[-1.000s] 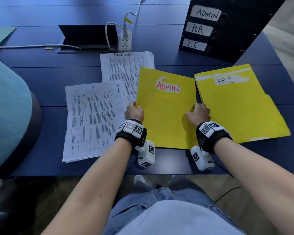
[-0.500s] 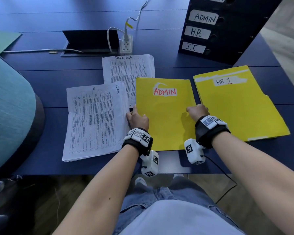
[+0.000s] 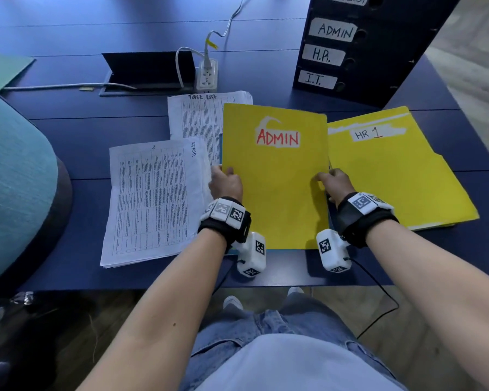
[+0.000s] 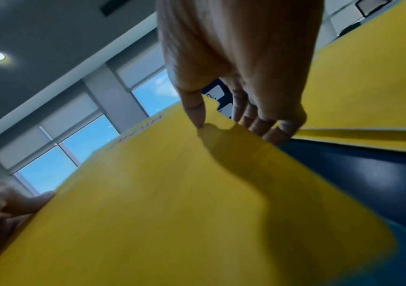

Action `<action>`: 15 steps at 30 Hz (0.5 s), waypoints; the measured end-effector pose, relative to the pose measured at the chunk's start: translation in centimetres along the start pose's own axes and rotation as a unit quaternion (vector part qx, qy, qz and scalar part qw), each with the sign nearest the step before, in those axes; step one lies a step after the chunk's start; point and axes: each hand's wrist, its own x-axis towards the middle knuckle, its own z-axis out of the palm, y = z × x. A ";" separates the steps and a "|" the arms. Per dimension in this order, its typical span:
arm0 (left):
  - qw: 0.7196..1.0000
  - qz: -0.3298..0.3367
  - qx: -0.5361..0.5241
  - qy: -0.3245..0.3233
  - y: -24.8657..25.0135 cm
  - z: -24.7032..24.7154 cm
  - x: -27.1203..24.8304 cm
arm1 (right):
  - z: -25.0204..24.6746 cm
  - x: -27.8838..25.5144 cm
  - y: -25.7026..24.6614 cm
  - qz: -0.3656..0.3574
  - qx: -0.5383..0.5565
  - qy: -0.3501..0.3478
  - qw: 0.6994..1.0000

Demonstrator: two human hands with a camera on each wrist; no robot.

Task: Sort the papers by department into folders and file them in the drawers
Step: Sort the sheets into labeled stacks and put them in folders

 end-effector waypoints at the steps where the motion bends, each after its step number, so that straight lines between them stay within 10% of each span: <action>1: 1.000 -0.011 -0.006 0.002 0.3 -0.2 0.3 | -0.1 -0.3 0.1 -0.015 0.001 0.005 1.000; 9: 0.999 -0.007 -0.025 -0.021 1.7 -0.9 1.3 | -0.9 -2.4 -0.3 -0.174 -0.022 0.010 0.984; 15: 0.997 0.036 -0.047 -0.052 1.1 -0.7 2.3 | -0.9 -2.5 -0.9 -0.105 0.074 0.001 0.992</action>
